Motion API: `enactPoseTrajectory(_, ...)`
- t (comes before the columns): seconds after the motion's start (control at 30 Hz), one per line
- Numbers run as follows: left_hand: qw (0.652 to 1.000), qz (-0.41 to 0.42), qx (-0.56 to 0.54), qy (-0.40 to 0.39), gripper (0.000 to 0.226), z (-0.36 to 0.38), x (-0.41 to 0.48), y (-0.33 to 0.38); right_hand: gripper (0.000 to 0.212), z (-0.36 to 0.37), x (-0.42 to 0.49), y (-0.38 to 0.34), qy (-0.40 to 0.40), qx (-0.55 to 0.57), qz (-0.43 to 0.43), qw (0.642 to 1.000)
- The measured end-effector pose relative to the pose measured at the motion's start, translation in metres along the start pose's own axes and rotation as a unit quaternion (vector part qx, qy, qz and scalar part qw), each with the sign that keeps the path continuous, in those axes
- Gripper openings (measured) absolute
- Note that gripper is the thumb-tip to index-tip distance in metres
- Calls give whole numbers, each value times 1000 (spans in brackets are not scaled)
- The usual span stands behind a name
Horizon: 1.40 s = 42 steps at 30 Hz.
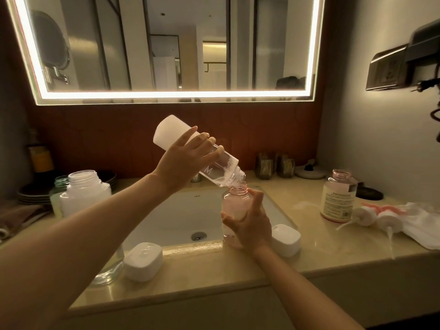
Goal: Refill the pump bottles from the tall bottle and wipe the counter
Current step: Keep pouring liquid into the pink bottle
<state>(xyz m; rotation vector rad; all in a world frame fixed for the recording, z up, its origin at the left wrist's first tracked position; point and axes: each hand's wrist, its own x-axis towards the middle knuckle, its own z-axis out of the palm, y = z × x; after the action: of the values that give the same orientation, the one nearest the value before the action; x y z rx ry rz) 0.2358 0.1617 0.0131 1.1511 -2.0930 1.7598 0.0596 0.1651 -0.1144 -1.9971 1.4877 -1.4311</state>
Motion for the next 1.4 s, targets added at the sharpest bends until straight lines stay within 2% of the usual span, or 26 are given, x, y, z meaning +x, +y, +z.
enactPoseTrajectory(0.33, 999, 26, 20, 16, 71, -10, 8, -2, 83, -4, 0, -1, -9, -19, -5, 1000)
enactPoseTrajectory(0.5, 998, -41, -57, -2, 74, 0, -3, 0, 84, -5, 2, 2, -15, -30, -21, 999)
enactPoseTrajectory(0.63, 979, -125, -159, -32, 72, 4, -16, 9, 85, -5, 5, 5, -26, -36, -34, 998)
enactPoseTrajectory(0.73, 939, -198, -274, -65, 64, 3, -24, 17, 89, -5, 5, 6, -24, -33, -44, 998)
enactPoseTrajectory(0.87, 880, -281, -368, -105, 73, 1, -28, 28, 90, -10, 4, 9, -24, -33, -53, 998)
enactPoseTrajectory(1.07, 734, -380, -555, -91, 79, 8, -33, 54, 89, -18, -2, 11, -22, -32, -70, 997)
enactPoseTrajectory(1.17, 698, -412, -580, -83, 76, 7, -36, 66, 85, -26, -7, 12, -13, -45, -96, 994)
enactPoseTrajectory(1.27, 680, -439, -583, -72, 74, 5, -42, 76, 73, -37, -8, 20, 61, -42, -136, 988)
enactPoseTrajectory(1.33, 662, -457, -590, -69, 72, 2, -46, 83, 71, -51, -8, 29, 87, -82, -135, 984)
enactPoseTrajectory(1.4, 629, -484, -605, -63, 69, 0, -50, 89, 68, -62, -9, 43, 72, -150, -124, 978)
